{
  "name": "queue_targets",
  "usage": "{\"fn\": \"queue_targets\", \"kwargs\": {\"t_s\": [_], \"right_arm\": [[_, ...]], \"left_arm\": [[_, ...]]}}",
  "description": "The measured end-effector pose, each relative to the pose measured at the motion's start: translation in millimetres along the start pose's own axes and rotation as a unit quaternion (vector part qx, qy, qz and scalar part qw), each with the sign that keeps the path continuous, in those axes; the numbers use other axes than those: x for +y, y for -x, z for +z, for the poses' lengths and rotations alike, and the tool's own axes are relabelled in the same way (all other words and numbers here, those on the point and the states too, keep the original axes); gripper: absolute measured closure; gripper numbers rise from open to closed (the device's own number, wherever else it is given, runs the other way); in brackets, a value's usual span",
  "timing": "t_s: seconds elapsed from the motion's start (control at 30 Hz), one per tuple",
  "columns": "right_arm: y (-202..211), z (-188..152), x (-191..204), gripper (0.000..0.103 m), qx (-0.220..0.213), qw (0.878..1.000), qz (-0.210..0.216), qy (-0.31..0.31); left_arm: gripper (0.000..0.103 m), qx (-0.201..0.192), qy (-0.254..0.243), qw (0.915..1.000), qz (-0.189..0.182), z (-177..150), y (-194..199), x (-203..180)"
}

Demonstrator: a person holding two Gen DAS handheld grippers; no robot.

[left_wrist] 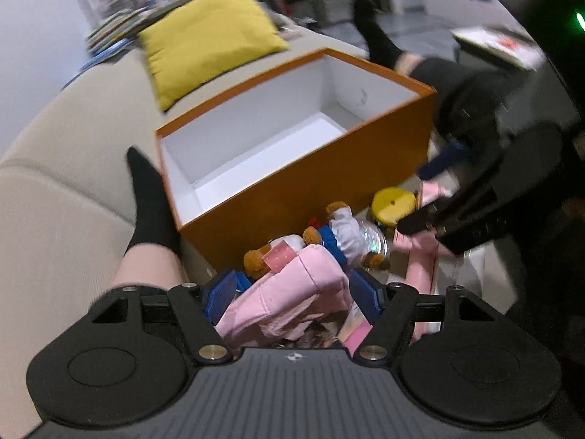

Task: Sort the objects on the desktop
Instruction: 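Grasp the pink bag with the left gripper while the right gripper grasps the teddy bear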

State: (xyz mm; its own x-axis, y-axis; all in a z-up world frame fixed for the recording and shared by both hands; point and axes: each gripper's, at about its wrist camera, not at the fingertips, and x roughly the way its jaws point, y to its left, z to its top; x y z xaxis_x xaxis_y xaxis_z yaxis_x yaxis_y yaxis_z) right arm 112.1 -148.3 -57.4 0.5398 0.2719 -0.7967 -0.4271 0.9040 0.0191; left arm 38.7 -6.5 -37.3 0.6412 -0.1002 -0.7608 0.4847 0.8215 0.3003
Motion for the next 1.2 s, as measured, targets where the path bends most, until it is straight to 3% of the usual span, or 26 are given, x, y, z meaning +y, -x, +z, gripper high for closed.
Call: {"fn": "queue_targets", "kwargs": {"t_s": [0.1,0.17,0.27,0.33,0.4,0.43,0.5,0.53,0.6,0.7,0.77,0.87,1.0,1.07,1.2], "right_arm": [[-7,8,2,0.051,-0.005,0.999,0.014,0.033],[-12,13,1,0.054,-0.003,0.998,0.045,0.046],[-19,21,4,0.054,0.002,0.995,0.079,0.068],[-22,27,12,0.054,0.002,0.991,0.079,0.110],[-23,31,17,0.054,-0.003,0.985,0.082,0.149],[-24,33,18,0.054,-0.003,0.982,0.090,0.165],[-29,38,19,0.054,0.003,0.976,0.103,0.192],[-33,40,22,0.055,0.006,0.972,0.104,0.208],[-43,43,28,0.055,0.013,0.965,0.098,0.243],[-51,43,34,0.055,0.015,0.956,0.101,0.276],[-54,43,37,0.055,0.016,0.952,0.104,0.288],[-56,41,45,0.054,0.020,0.940,0.102,0.324],[-64,35,60,0.053,0.030,0.918,0.089,0.386],[-68,33,66,0.053,0.034,0.905,0.085,0.416],[-76,30,70,0.055,0.038,0.892,0.091,0.441]], "left_arm": [[0.022,0.023,-0.066,0.9975,-0.004,-1,-14,-4],[0.022,0.031,-0.109,0.9936,-0.009,-3,-22,-6],[0.023,0.053,-0.133,0.9896,-0.009,-3,-37,-6],[0.026,0.061,-0.132,0.9893,-0.008,-5,-39,-3],[0.026,0.067,-0.086,0.9939,-0.019,-6,-34,8],[0.026,0.072,-0.035,0.9962,-0.033,-6,-31,17],[0.028,0.082,0.063,0.9931,-0.054,-5,-29,35],[0.029,0.086,0.116,0.9874,-0.064,-7,-28,43],[0.030,0.102,0.216,0.9675,-0.083,-12,-29,58],[0.030,0.100,0.345,0.9264,-0.112,-24,-32,79],[0.030,0.092,0.411,0.9007,-0.107,-29,-34,88],[0.030,0.095,0.472,0.8715,-0.092,-34,-40,94],[0.030,0.117,0.535,0.8296,-0.108,-43,-52,100],[0.029,0.118,0.551,0.8197,-0.103,-46,-58,102],[0.028,0.112,0.566,0.8131,-0.075,-46,-60,103]]}}
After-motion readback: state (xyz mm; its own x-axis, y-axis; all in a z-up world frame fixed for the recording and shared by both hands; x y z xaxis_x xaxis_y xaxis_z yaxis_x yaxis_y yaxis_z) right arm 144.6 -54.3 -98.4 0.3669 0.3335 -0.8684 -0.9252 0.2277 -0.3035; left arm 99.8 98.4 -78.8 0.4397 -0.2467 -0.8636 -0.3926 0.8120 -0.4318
